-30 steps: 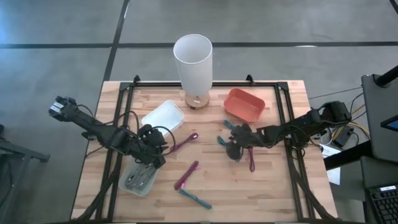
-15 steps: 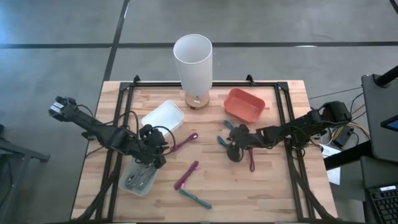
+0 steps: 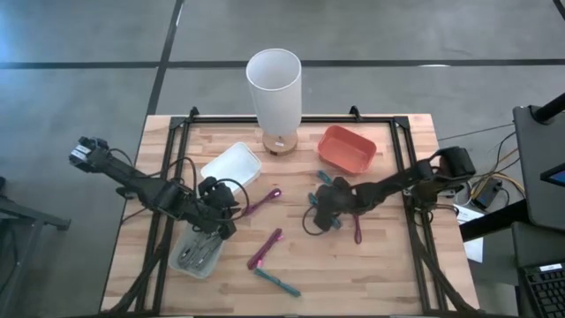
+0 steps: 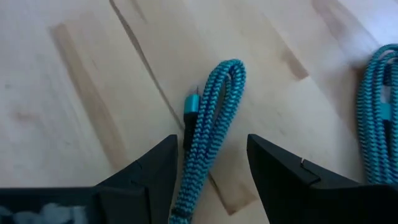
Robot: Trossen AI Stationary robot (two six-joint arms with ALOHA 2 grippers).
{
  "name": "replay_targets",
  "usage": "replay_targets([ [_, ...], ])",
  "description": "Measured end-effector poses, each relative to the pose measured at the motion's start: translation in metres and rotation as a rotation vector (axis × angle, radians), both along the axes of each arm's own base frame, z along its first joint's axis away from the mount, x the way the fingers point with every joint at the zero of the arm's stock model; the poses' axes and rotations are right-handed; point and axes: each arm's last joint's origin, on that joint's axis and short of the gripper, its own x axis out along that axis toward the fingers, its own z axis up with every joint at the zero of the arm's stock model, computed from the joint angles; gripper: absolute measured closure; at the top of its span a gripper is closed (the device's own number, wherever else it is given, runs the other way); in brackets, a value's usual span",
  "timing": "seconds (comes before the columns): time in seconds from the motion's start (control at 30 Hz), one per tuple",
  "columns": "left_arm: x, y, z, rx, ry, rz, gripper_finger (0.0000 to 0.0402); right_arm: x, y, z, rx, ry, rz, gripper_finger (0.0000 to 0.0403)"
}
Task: Pick & Place USB Port
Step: Put the middle blue and black charger cable into the orange bin
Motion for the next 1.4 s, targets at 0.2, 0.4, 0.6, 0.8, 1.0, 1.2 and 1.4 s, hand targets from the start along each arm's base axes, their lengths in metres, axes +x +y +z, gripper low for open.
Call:
replay_targets([
  [0.2,0.0,0.0,0.0,0.002,-0.003,-0.003,0.0323,0.008,0.001,-0.01,-0.001,0.05,-0.005,0.0235],
  [0.4,0.001,0.0,0.0,0.003,-0.006,-0.004,0.0323,0.009,0.001,-0.004,0.016,0.025,-0.017,0.0303],
  [0.6,0.002,0.0,0.002,0.01,-0.034,0.007,0.0323,0.007,0.001,0.017,0.037,-0.048,-0.012,0.038],
  [0.8,0.012,-0.005,0.001,0.075,-0.151,-0.101,0.0323,0.013,0.002,0.049,0.022,-0.261,0.036,0.038],
  [1.0,0.021,-0.008,-0.011,0.144,-0.291,-0.186,0.0323,0.02,0.003,0.087,-0.084,-0.513,0.171,0.038],
  [1.2,0.023,-0.002,-0.03,0.198,-0.417,-0.178,0.0323,0.02,0.003,0.106,-0.145,-0.623,0.217,0.038],
  [1.4,0.02,0.008,-0.052,0.186,-0.454,-0.136,0.0323,0.017,-0.008,0.106,-0.246,-0.557,0.195,0.038],
])
